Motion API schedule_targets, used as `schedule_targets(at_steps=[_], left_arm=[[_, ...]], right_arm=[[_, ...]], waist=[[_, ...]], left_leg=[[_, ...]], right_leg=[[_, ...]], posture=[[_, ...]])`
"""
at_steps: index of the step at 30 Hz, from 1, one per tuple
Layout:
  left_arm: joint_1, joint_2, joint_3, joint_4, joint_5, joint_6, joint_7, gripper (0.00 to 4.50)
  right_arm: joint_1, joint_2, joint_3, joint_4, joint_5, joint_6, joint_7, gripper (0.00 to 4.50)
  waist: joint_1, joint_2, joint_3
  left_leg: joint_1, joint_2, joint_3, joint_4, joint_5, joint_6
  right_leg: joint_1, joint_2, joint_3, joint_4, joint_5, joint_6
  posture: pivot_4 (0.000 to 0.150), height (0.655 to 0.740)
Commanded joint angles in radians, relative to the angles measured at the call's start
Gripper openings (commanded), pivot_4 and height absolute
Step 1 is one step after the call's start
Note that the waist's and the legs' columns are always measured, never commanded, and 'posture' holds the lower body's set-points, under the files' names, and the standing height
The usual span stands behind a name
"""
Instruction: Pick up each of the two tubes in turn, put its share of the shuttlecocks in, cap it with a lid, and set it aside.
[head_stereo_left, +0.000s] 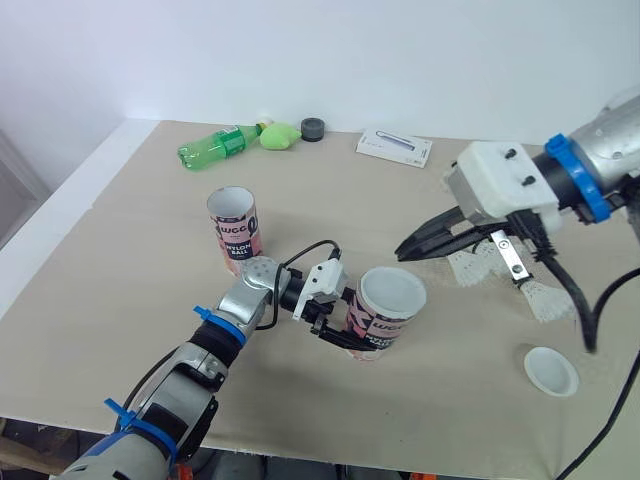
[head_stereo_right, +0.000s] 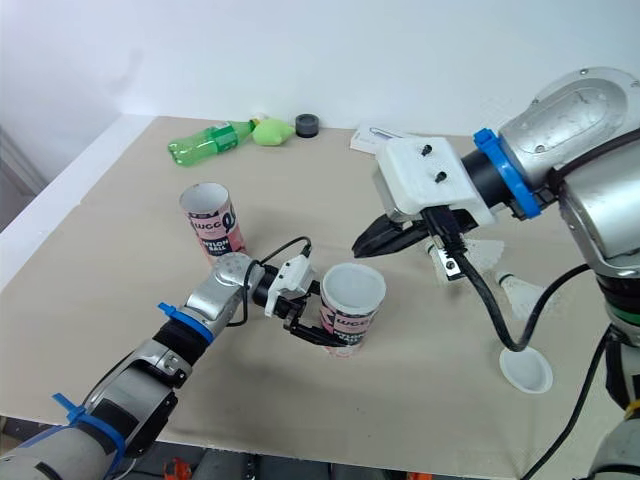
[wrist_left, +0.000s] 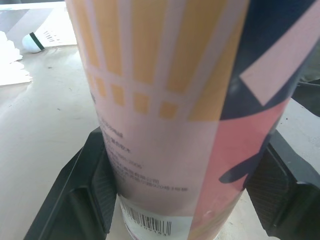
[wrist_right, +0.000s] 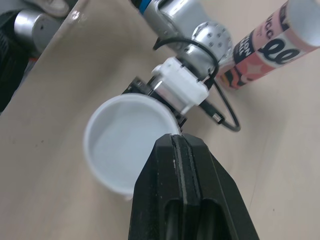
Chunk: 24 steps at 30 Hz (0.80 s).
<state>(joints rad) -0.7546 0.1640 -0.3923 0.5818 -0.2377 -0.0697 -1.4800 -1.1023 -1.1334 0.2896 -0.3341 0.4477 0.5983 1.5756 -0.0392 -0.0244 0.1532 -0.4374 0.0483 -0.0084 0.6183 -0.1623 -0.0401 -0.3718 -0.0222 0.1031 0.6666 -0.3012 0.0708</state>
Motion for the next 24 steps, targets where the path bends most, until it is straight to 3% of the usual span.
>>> schedule_targets(at_steps=[1,24], left_arm=[[0.055,0.030,-0.064,0.076,0.106,0.030,0.010,3.13],[0.060,0.034,-0.057,0.073,0.105,0.036,0.029,3.13]], right_arm=[[0.002,-0.045,0.023,-0.015,0.024,-0.031,0.039,0.03],[0.037,0.019,0.187,-0.030,-0.029,-0.092,0.039,0.03]], waist=[[0.000,0.000,0.000],[0.000,-0.001,0.000]], left_leg=[[0.000,0.000,0.000,0.000,0.000,0.000],[0.001,0.000,0.000,0.001,0.000,0.000]], right_leg=[[0.000,0.000,0.000,0.000,0.000,0.000],[0.000,0.000,0.000,0.000,0.000,0.000]], posture=[[0.150,0.7294],[0.150,0.7294]])
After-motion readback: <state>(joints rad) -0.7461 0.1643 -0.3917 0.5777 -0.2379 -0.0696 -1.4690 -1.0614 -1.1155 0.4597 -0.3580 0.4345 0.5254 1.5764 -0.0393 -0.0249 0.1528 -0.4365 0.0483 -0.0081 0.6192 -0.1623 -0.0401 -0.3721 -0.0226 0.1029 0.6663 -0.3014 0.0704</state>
